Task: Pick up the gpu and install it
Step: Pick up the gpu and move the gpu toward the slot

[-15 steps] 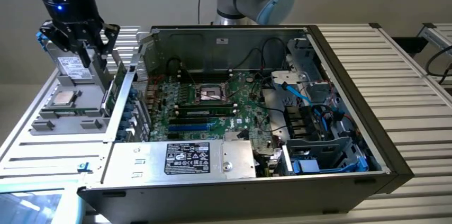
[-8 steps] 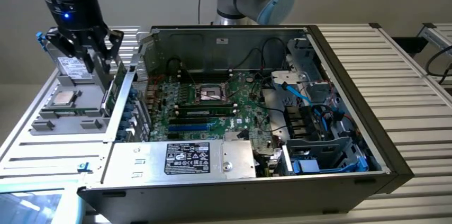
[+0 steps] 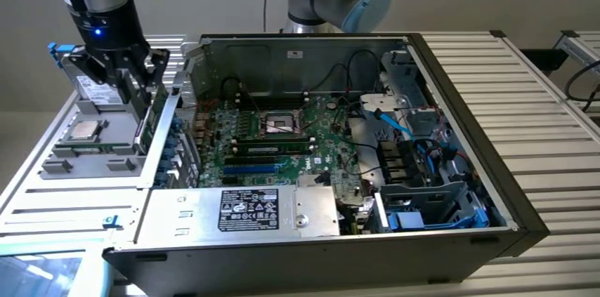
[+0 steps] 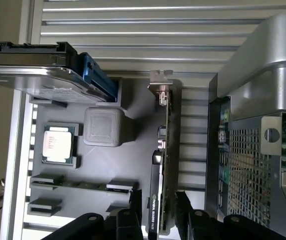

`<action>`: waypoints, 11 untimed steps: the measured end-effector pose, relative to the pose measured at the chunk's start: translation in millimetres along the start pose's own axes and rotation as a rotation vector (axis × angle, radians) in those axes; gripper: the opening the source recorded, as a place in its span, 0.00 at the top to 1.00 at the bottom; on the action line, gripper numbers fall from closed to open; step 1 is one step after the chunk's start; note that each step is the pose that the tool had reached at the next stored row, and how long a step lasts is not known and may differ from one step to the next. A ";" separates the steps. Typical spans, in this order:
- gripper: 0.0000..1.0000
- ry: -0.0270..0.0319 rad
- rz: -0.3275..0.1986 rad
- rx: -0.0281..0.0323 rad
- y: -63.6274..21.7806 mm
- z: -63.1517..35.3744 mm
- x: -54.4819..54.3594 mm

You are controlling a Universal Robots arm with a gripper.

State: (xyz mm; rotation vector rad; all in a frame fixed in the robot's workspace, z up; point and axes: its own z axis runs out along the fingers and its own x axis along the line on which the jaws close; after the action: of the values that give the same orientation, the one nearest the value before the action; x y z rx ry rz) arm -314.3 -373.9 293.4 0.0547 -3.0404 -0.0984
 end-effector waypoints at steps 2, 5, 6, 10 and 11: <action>0.60 0.0001 -0.003 0.0002 -0.5 3.6 -0.6; 0.60 0.0006 -0.007 0.0008 -1.0 8.9 -1.2; 0.60 0.0007 -0.008 0.0009 -1.2 10.7 -1.4; 0.60 -0.0026 -0.015 0.0018 -1.6 17.2 -1.8; 0.60 -0.0064 -0.017 0.0029 -1.6 18.2 -1.5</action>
State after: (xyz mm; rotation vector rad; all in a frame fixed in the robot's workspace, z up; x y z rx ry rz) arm -314.6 -374.3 275.1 0.0804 -3.0469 -0.0957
